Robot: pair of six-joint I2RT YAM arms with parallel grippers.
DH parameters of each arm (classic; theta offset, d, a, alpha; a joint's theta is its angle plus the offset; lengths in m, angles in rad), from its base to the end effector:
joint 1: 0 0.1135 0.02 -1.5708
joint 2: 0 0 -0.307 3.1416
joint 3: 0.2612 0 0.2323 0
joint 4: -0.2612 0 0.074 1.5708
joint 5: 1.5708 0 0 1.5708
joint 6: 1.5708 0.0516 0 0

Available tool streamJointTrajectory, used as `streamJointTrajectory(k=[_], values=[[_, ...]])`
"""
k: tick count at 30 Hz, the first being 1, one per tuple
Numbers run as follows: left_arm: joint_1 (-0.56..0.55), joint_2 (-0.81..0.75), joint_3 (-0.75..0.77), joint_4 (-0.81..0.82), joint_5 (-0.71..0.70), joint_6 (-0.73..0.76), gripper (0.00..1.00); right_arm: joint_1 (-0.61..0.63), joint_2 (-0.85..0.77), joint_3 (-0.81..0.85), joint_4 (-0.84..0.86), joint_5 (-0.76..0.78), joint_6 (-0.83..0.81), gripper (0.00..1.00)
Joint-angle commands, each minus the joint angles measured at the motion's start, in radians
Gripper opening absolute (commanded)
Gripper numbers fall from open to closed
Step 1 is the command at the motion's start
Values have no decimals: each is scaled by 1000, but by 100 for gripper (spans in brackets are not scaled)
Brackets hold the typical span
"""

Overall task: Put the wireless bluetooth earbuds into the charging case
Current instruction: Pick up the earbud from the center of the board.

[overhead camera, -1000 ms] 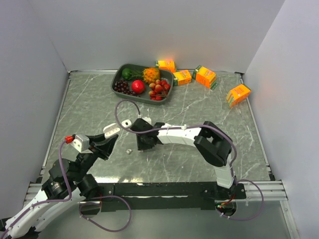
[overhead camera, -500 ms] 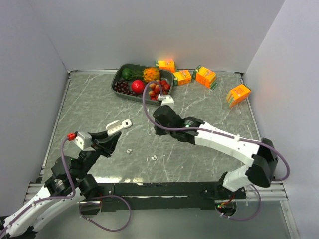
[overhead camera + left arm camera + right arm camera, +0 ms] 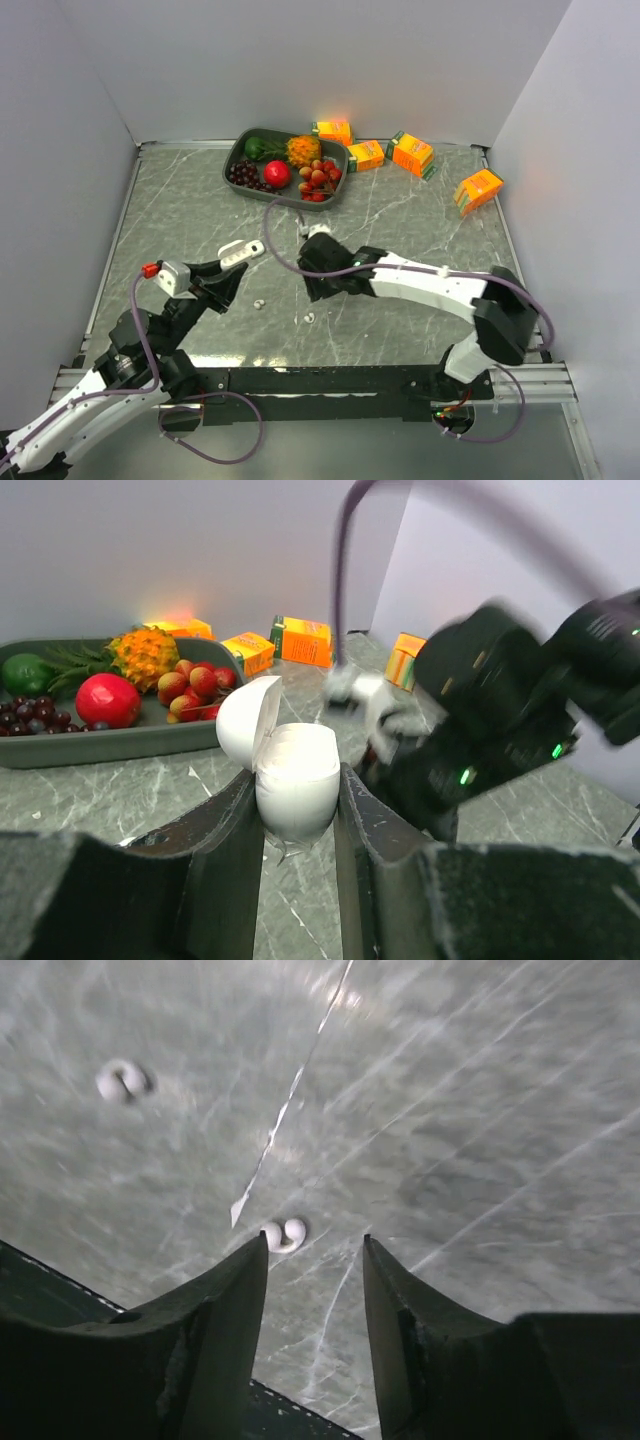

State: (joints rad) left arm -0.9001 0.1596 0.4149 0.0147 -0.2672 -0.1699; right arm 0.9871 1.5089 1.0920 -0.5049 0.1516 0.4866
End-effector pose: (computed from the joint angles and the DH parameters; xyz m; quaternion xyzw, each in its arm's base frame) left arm 0.0344 -0.0214 0.3100 0.1152 0.5984 -0.3328 0.7197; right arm 0.1752 0.2511 0.2843 -0.2106 0.9216 0.1605 0.2837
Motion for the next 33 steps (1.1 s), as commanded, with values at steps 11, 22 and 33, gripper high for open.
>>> streamJointTrajectory(k=[11, 22, 33], values=[[-2, -69, 36, -53, 14, -20, 1, 148, 119, -41, 68, 9, 99, 55], [0, -109, 32, -81, 3, -19, 1, 185, 97, -112, 109, 46, 135, 38], [0, -101, 32, -84, 2, -19, 1, 185, 194, -58, 108, 88, 101, 36]])
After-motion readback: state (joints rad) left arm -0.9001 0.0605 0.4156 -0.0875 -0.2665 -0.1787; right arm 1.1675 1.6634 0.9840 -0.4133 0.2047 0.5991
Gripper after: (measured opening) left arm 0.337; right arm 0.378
